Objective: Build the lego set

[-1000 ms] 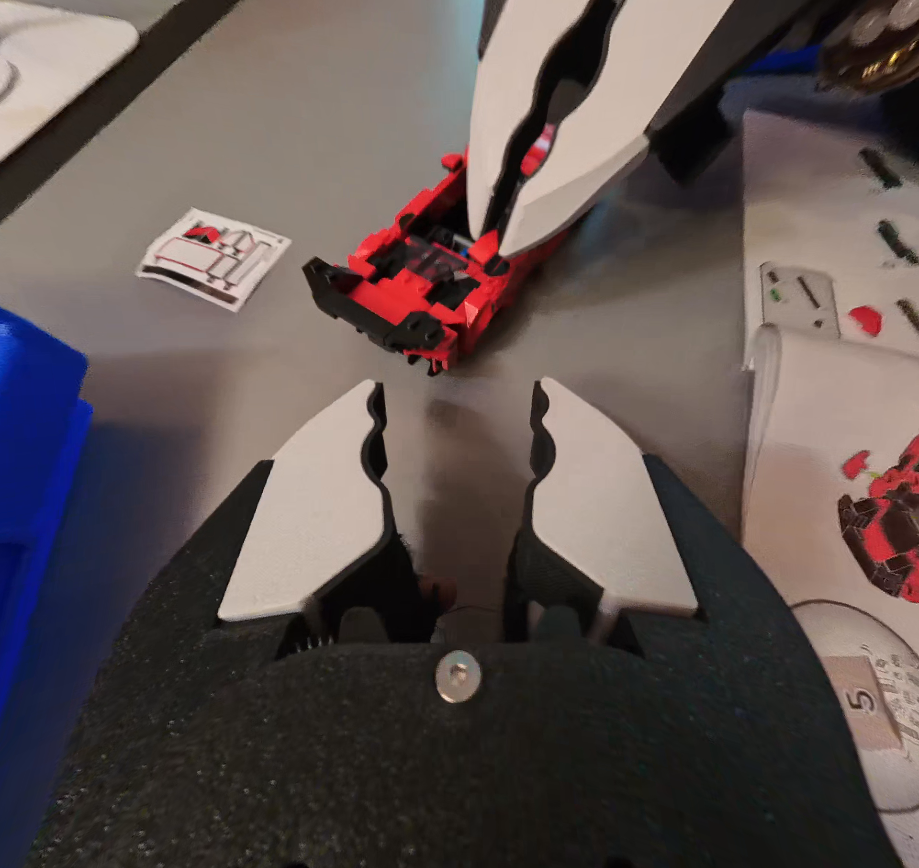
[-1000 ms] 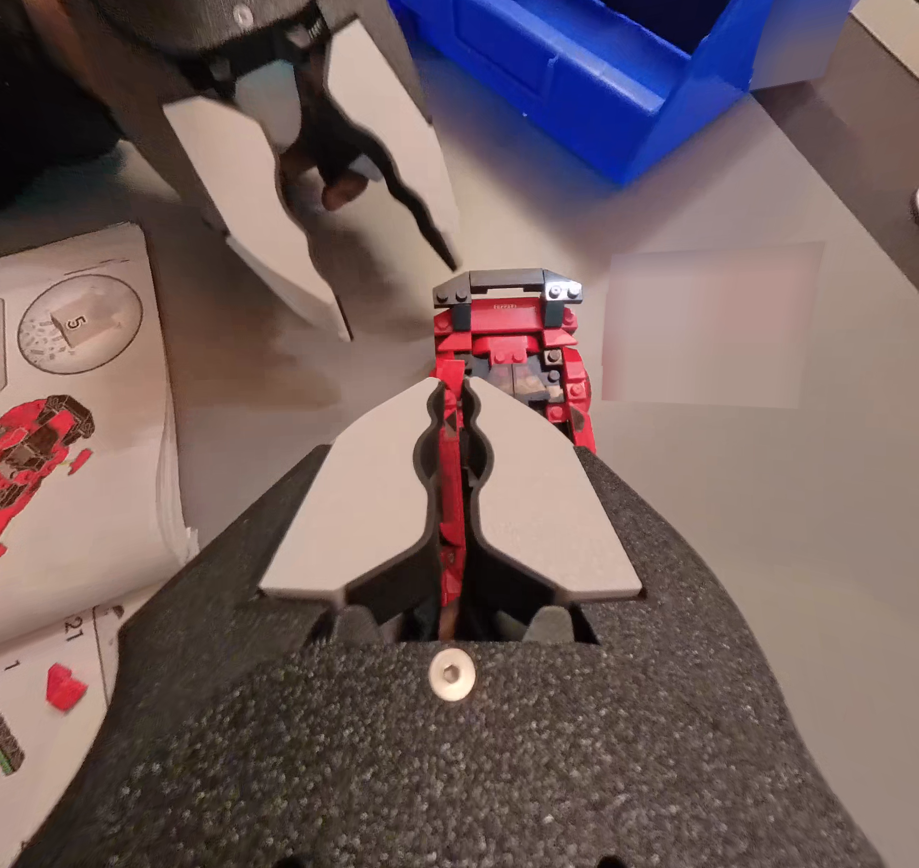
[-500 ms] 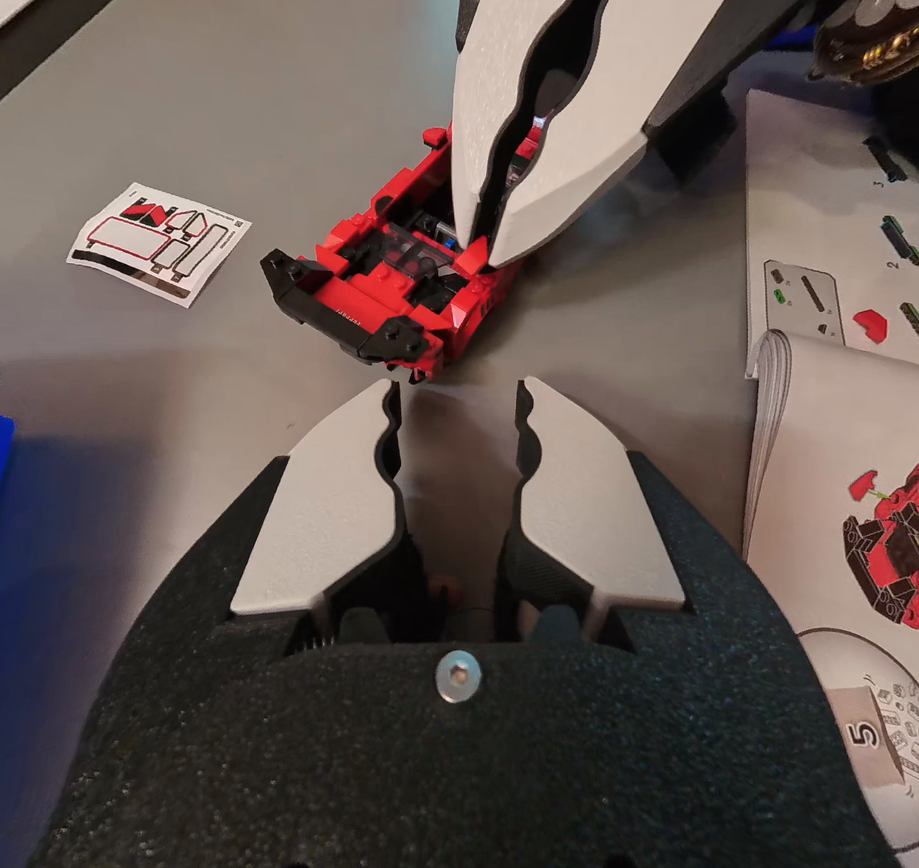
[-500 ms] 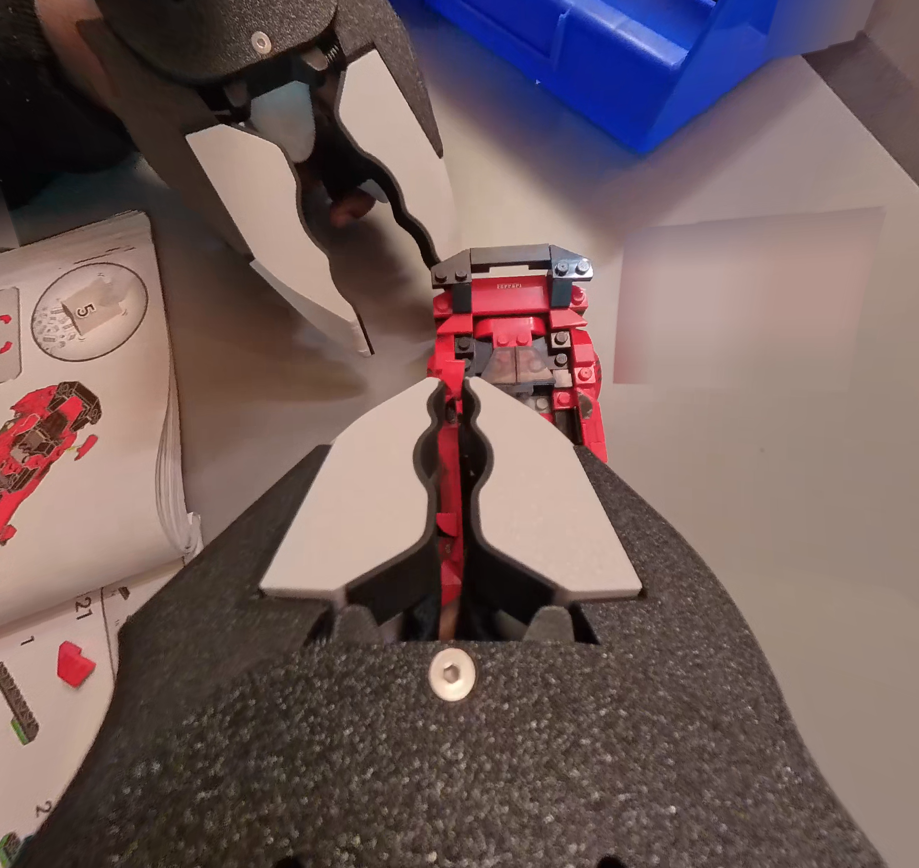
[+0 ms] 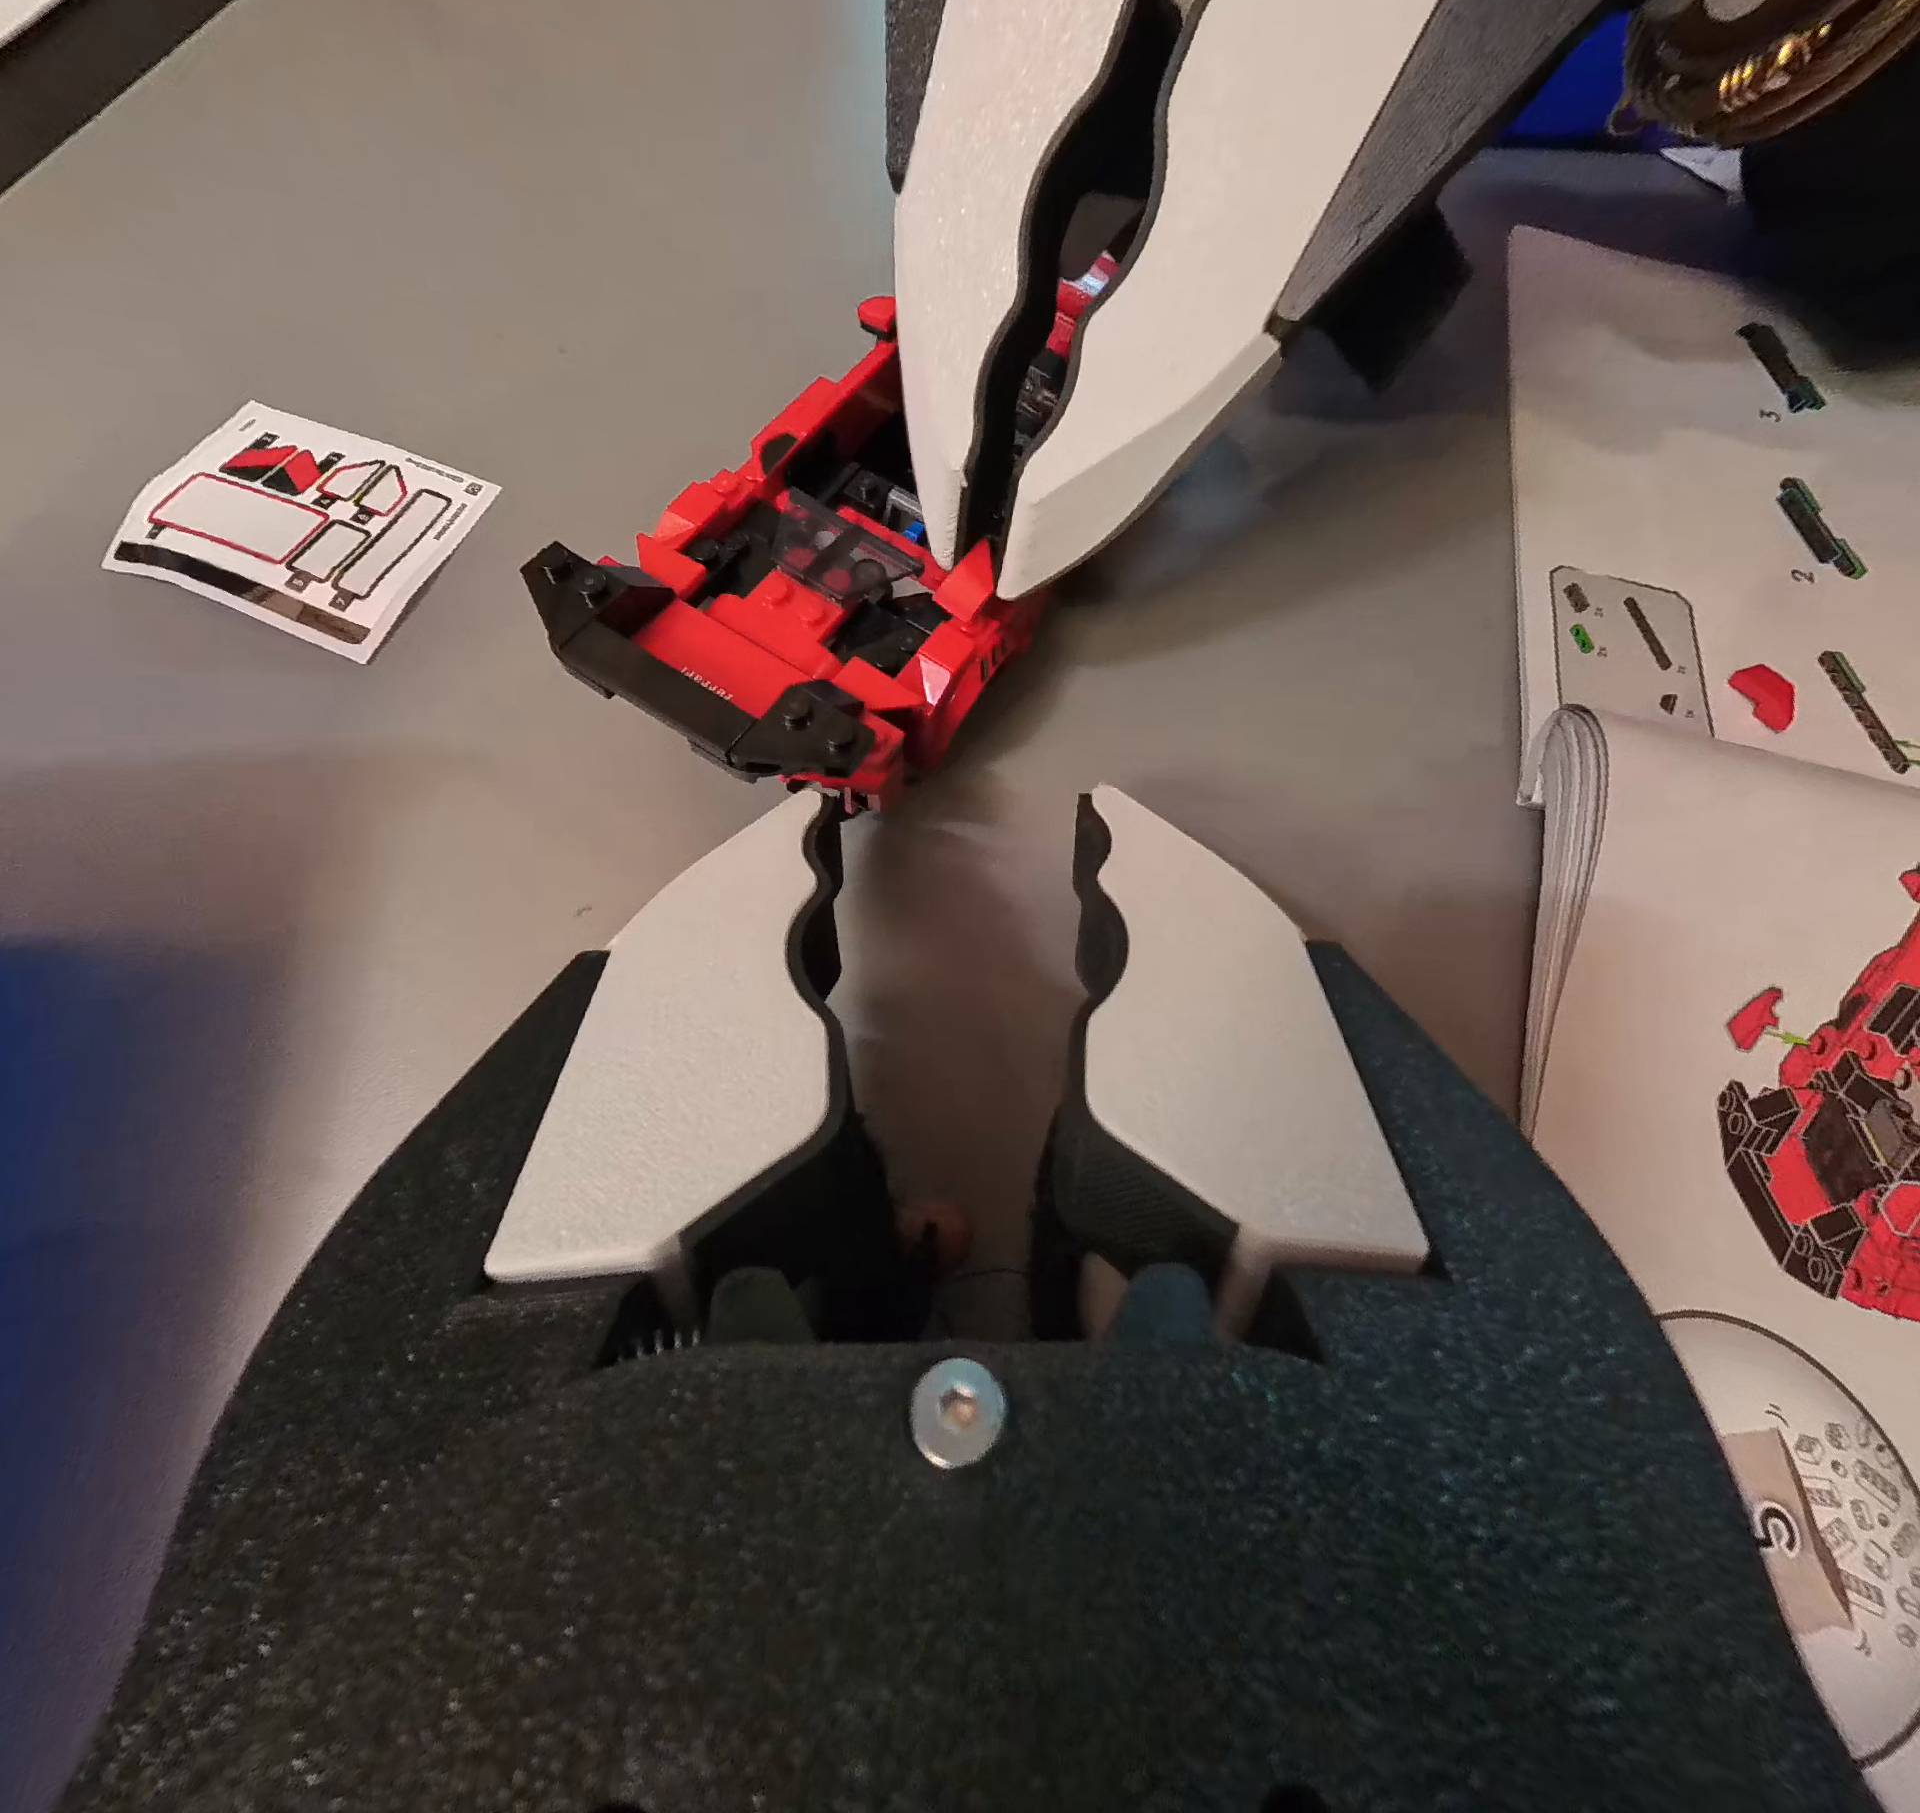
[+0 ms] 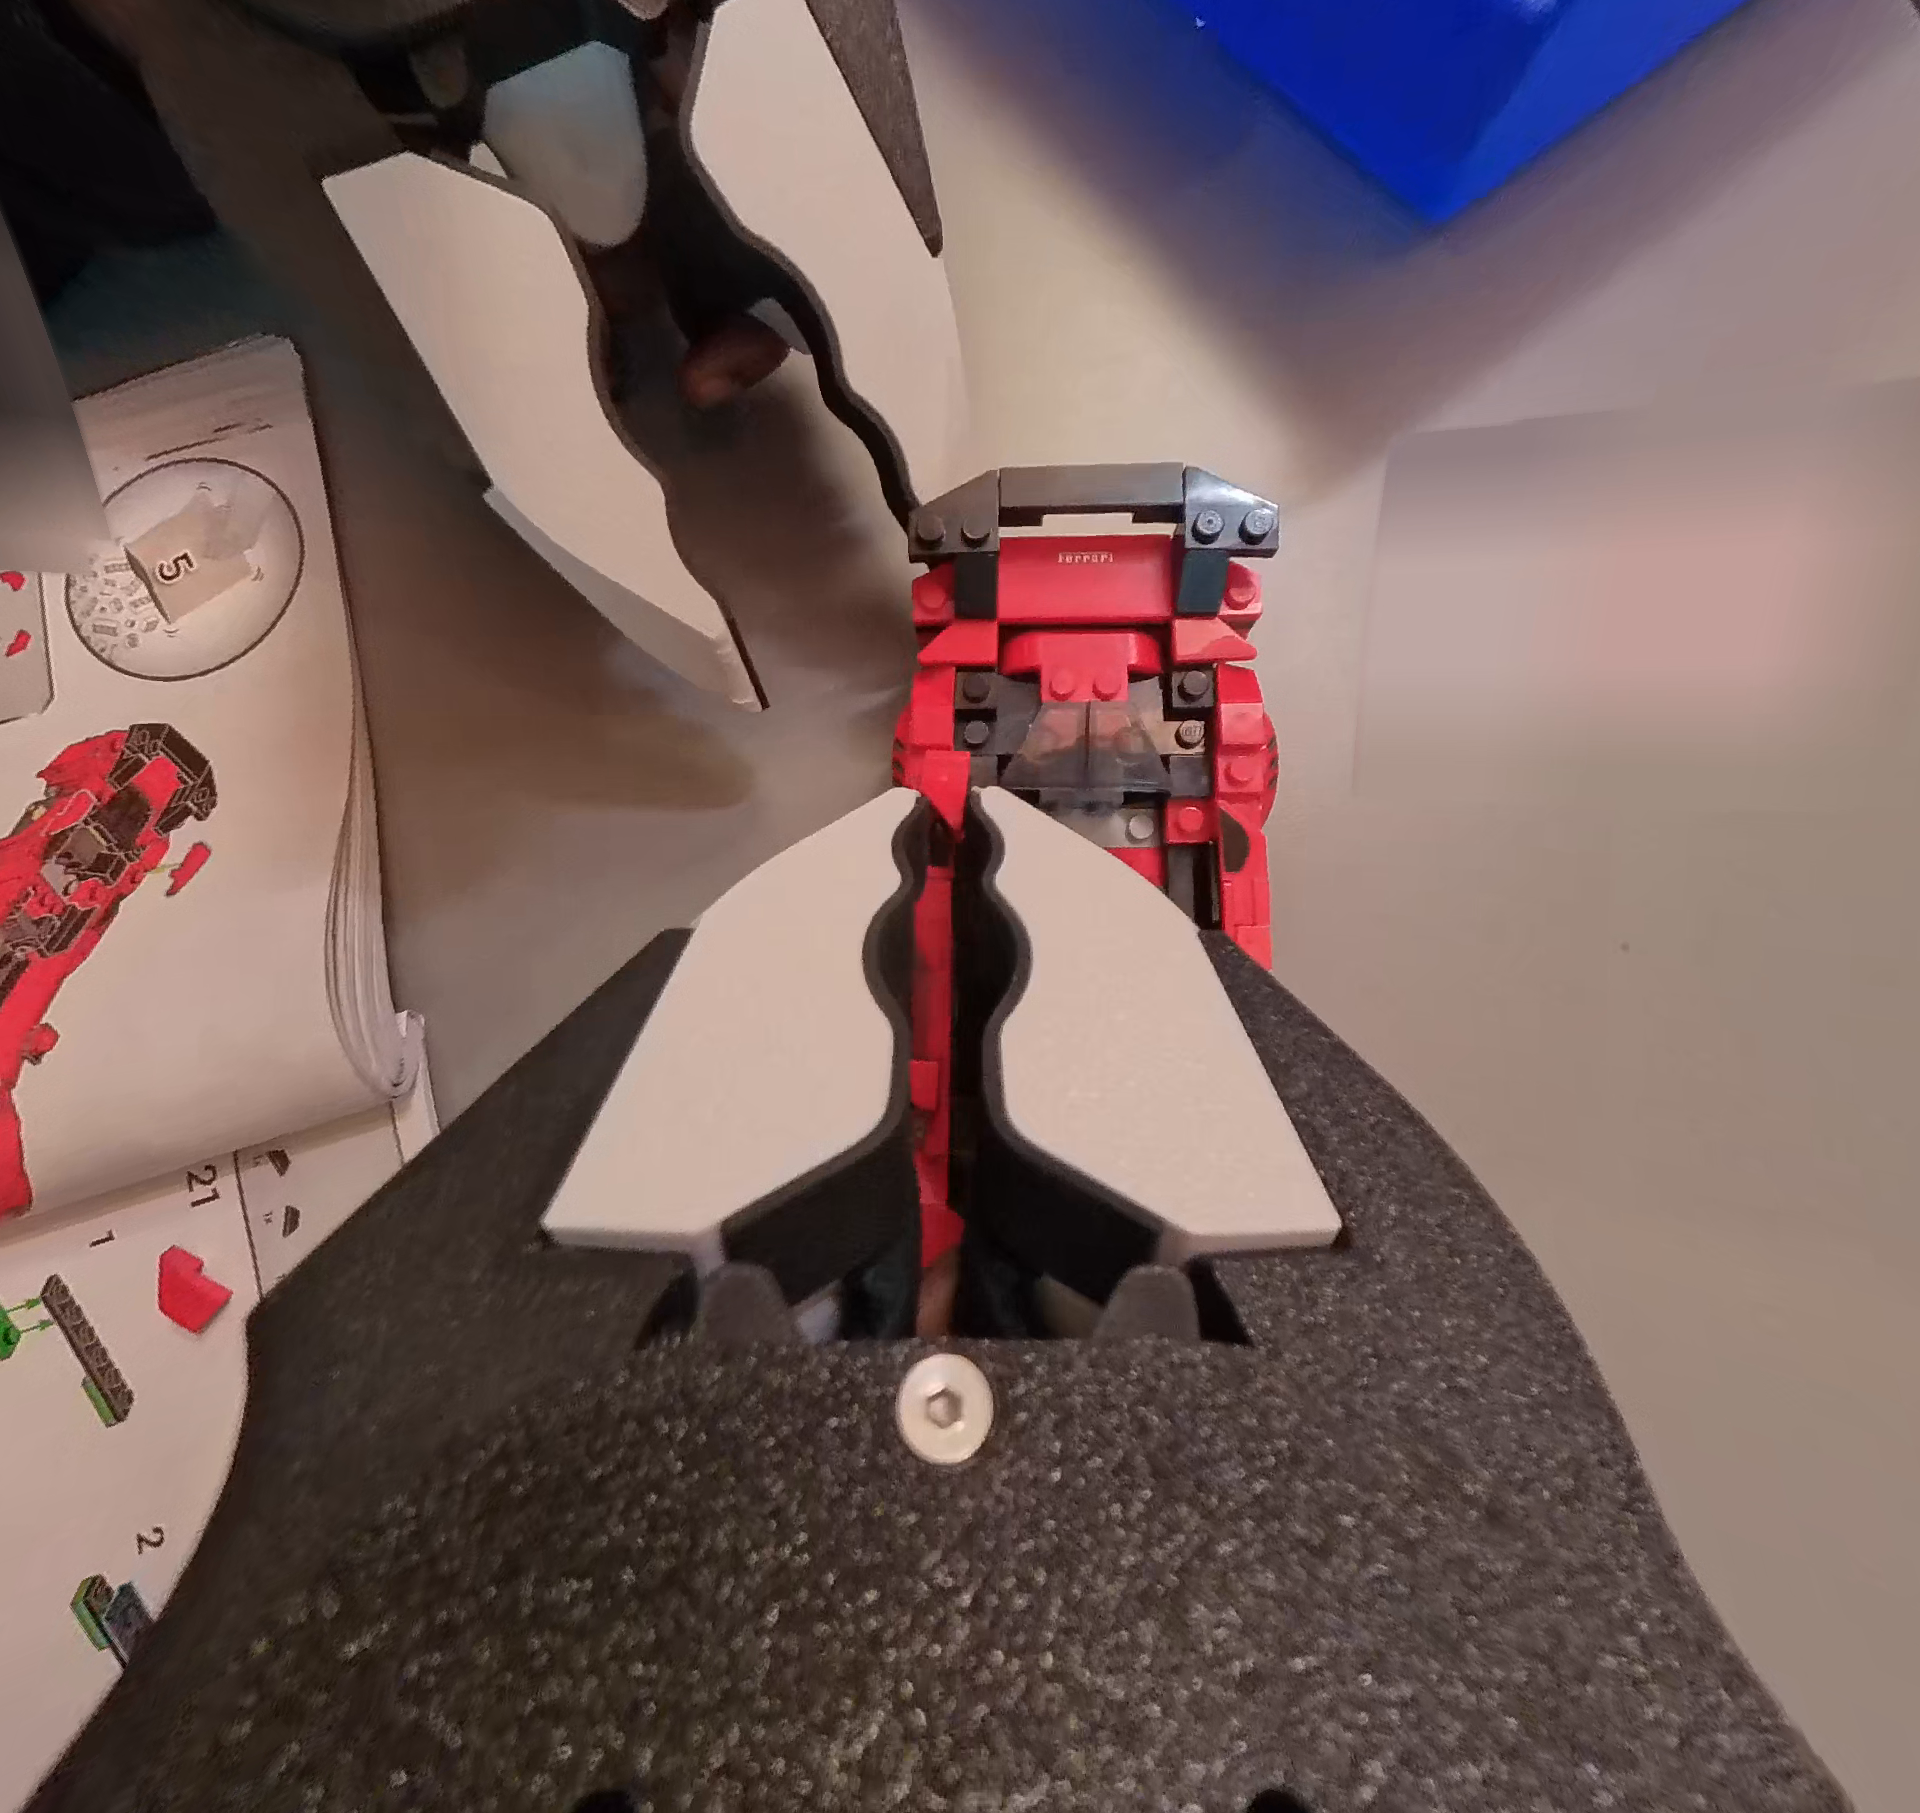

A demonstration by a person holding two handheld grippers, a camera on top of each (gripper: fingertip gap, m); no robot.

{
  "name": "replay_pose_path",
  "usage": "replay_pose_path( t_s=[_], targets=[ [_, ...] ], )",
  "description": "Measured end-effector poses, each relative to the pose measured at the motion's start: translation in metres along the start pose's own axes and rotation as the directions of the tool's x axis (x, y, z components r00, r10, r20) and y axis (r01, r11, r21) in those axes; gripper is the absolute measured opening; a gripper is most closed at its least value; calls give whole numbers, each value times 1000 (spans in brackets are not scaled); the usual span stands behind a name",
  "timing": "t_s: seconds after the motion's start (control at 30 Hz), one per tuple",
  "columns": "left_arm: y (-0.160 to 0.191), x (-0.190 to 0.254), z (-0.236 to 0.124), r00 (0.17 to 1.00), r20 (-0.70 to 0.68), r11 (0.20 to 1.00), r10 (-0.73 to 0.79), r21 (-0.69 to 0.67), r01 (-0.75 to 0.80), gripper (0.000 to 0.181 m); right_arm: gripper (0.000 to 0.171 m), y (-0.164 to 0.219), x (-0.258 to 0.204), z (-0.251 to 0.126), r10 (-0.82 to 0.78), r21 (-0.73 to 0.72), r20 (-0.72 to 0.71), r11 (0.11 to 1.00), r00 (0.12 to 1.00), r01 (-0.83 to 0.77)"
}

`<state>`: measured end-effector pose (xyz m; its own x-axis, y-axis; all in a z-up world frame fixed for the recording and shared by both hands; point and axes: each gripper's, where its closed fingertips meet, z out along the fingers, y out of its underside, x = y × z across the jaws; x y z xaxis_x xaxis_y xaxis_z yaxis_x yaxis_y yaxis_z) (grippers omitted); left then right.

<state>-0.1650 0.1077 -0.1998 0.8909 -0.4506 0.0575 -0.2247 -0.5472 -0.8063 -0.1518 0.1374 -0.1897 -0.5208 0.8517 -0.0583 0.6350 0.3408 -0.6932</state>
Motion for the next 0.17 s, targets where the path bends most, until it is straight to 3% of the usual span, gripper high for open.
replay_pose_path(
  t_s=[0.17],
  targets=[
    [0,2,1,1000,-3,1000,8,-1,-8,43,6,1,-1,0,-2,-6,14,1000,1000,2]
  ],
)
